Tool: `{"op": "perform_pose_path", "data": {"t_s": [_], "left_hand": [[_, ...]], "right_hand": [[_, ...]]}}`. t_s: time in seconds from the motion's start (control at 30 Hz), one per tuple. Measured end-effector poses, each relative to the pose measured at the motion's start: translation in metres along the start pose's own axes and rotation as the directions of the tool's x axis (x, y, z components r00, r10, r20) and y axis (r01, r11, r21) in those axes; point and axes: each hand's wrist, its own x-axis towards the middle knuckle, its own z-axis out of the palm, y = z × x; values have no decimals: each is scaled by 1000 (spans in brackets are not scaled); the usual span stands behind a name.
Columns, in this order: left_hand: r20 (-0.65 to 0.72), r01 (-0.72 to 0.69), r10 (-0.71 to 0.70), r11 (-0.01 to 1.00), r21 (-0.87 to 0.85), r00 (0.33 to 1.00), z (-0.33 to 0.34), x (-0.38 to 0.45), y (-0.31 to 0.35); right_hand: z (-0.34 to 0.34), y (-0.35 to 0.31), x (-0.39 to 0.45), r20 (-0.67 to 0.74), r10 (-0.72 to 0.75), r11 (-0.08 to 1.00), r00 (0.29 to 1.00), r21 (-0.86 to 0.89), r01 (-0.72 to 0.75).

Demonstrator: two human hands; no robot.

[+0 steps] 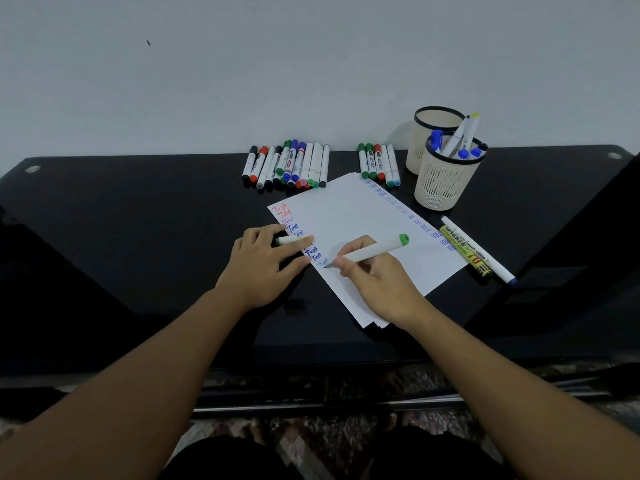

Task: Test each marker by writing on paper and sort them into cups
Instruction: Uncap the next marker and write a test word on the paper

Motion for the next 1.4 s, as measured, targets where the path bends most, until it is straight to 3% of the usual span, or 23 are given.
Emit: {"op": "perform_pose_path", "data": {"t_s": [0.67,1.4], "left_hand": [[15,10,-10,1000,16,1000,-3,0,2],[11,12,-12,1000,-4,1000,-3,0,3]], "right_hand": [[3,4,2,-1,-25,993,1000,-115,25],[2,1,-2,-33,-18,994,999,-109,14]]}}
